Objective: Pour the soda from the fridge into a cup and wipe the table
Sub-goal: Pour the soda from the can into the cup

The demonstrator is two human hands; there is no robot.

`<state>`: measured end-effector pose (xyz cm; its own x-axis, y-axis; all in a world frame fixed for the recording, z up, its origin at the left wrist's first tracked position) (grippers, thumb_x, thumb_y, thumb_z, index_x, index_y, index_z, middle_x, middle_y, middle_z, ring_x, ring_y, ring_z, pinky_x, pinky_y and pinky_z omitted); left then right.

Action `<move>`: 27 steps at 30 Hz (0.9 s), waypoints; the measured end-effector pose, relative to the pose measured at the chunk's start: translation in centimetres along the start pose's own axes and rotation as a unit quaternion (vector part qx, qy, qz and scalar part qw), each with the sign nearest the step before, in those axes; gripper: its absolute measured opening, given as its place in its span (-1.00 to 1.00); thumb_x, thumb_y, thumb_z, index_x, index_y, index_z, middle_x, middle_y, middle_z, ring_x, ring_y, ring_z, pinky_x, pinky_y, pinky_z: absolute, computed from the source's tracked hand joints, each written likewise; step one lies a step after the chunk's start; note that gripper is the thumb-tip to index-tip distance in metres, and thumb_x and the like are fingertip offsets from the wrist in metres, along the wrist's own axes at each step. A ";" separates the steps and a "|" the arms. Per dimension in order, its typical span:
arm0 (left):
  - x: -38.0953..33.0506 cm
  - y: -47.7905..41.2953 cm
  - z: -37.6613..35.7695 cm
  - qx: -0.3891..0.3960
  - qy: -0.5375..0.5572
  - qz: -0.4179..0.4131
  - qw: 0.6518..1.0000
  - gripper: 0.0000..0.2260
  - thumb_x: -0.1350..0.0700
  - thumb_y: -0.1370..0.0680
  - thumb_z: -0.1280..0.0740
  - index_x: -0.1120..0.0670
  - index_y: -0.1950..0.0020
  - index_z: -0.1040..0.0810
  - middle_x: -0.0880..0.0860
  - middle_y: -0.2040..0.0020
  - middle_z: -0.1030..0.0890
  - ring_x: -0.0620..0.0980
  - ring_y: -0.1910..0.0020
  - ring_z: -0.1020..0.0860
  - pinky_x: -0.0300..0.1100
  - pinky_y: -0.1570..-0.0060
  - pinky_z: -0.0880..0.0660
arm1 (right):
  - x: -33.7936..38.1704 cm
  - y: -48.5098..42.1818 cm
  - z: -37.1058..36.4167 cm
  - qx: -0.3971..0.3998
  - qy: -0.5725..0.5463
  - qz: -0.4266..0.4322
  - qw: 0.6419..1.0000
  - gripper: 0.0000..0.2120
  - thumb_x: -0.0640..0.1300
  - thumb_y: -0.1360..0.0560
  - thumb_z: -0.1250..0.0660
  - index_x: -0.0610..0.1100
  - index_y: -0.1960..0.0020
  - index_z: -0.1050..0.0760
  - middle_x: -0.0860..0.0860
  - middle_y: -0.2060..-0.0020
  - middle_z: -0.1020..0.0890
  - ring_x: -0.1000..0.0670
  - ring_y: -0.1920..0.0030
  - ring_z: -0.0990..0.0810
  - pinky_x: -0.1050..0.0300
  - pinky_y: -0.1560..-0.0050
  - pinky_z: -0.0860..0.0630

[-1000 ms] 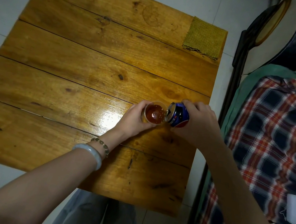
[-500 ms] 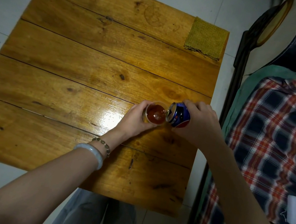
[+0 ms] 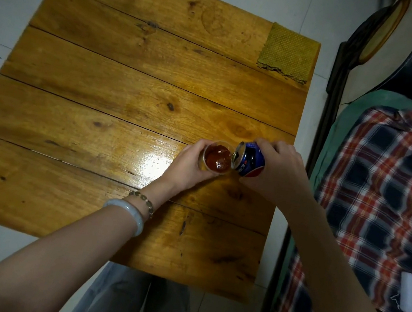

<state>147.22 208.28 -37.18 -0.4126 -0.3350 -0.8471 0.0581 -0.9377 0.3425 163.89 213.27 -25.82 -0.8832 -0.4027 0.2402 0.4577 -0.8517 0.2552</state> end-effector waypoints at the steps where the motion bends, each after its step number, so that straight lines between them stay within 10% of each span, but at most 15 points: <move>1: 0.0 0.0 0.0 0.000 -0.002 -0.001 1.000 -0.39 0.01 -0.32 -0.56 -0.02 -0.29 -0.38 -0.01 -0.24 -0.49 -0.07 -0.25 -0.43 -0.08 -0.26 -0.42 | 0.0 0.0 0.0 -0.001 0.000 0.000 1.000 -0.32 0.05 -0.28 -0.48 -0.14 -0.32 -0.38 -0.14 -0.06 -0.50 -0.12 -0.05 -0.43 0.08 -0.04 -0.30; 16: -0.1 0.3 0.2 0.000 -0.031 -0.025 0.999 -0.40 0.05 -0.33 -0.55 -0.01 -0.30 -0.38 -0.05 -0.22 -0.50 -0.06 -0.26 -0.40 -0.03 -0.25 -0.41 | -0.3 -0.1 -0.9 0.010 -0.052 -0.013 0.999 -0.30 0.05 -0.25 -0.52 -0.13 -0.31 -0.37 -0.09 -0.08 -0.51 -0.08 -0.05 -0.44 0.13 -0.03 -0.29; 27: -0.5 3.2 4.2 -0.031 -0.032 -0.009 0.999 -0.29 0.00 -0.32 -0.55 -0.01 -0.39 -0.31 -0.09 -0.29 -0.36 -0.17 -0.30 -0.27 -0.25 -0.26 -0.23 | 0.1 0.8 0.6 -0.008 -0.326 -0.055 0.944 -0.42 -0.06 -0.24 -0.57 0.12 -0.13 -0.33 0.33 0.08 -0.44 0.32 0.05 -0.45 0.45 0.04 -0.37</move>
<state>143.81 205.82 -33.90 -0.4708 -0.3140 -0.8245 0.1058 -0.9479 0.3007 164.18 212.72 -25.07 -0.6717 -0.0241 0.7404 0.3612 -0.8833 0.2989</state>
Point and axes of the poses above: each hand's wrist, its own y-axis away from the middle knuckle, its own z-axis out of the back of the hand, x = y × z, the point moved 4 cm from there along -y, towards the middle knuckle
